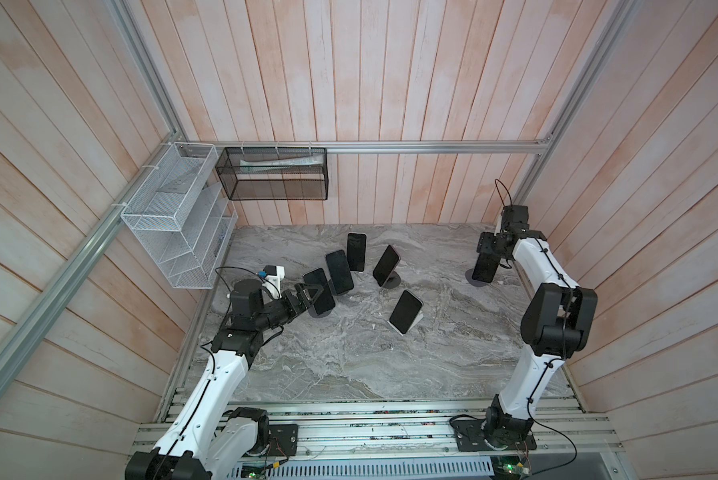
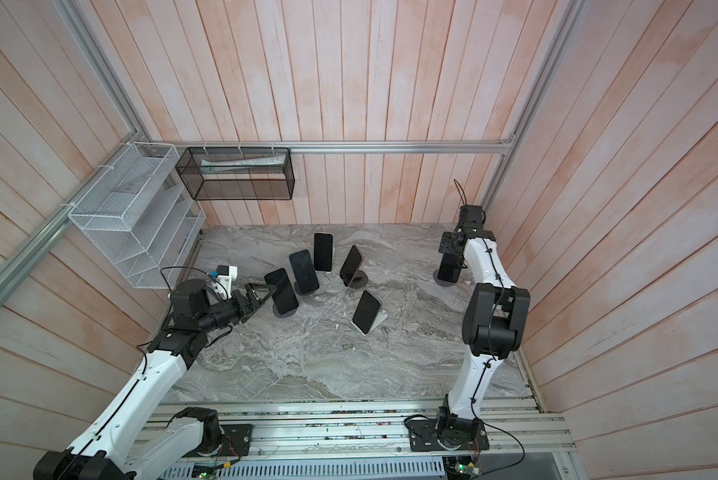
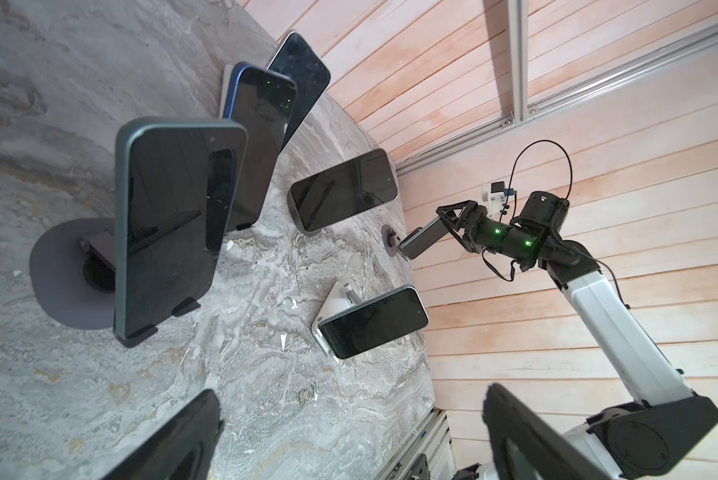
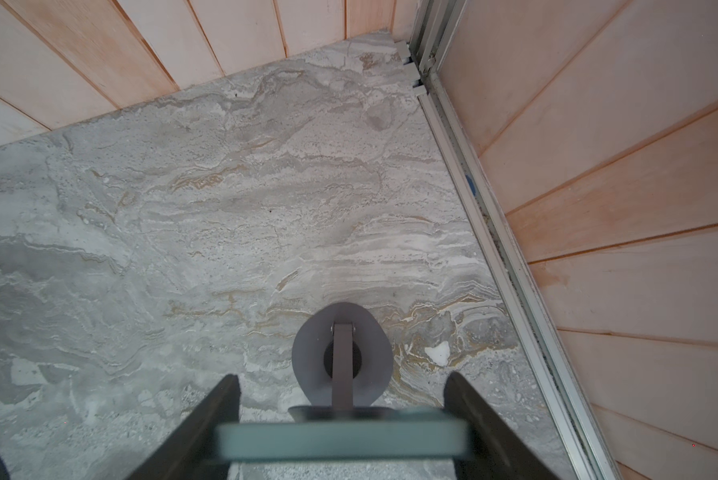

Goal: Remove the phone from the phone stand
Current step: 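Lift the phone off the dark stand with the right gripper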

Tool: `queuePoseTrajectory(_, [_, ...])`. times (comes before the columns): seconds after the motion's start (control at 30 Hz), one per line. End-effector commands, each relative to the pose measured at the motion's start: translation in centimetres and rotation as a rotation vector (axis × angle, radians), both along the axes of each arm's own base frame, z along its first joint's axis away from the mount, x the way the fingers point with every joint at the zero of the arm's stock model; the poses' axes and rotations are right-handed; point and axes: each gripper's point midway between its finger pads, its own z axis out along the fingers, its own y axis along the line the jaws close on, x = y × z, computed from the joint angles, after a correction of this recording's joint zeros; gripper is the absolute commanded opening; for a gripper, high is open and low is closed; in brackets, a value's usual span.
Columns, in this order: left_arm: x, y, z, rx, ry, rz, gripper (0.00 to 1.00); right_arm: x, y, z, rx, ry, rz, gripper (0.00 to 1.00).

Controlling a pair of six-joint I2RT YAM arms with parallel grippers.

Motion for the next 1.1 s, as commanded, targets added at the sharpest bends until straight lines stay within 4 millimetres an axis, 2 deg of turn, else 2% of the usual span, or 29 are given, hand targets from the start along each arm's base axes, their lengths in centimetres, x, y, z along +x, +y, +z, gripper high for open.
queuePoseTrajectory(0.0, [-0.2, -0.3, 0.6, 0.016, -0.028, -0.034, 1.0, -0.2, -0.5, 4.6, -0.04, -0.122, -0.012, 0.65])
queuePoseTrajectory(0.13, [-0.7, -0.3, 0.6, 0.024, -0.032, -0.04, 1.0, -1.1, -0.3, 5.6, -0.037, -0.149, -0.011, 0.65])
queuePoseTrajectory(0.3, [-1.2, -0.3, 1.2, 0.023, -0.059, -0.045, 1.0, -2.7, 0.6, 5.8, -0.02, -0.139, -0.001, 0.64])
queuePoseTrajectory(0.53, [-1.3, -0.5, 1.8, -0.003, -0.078, -0.056, 1.0, -6.7, 2.3, 5.8, -0.024, -0.106, 0.026, 0.64])
queuePoseTrajectory(0.7, [-1.2, -1.1, 1.3, -0.021, -0.067, -0.087, 1.0, -9.5, 3.5, 5.5, -0.017, -0.102, 0.037, 0.64])
queuePoseTrajectory(0.87, [-1.8, -1.0, 0.9, -0.038, -0.061, -0.081, 1.0, -11.7, 5.8, 5.2, 0.032, -0.096, 0.069, 0.64])
queuePoseTrajectory(1.07, [-2.9, -0.8, -1.5, -0.052, -0.009, -0.063, 1.0, -13.5, 7.6, 4.6, 0.013, -0.037, 0.113, 0.63])
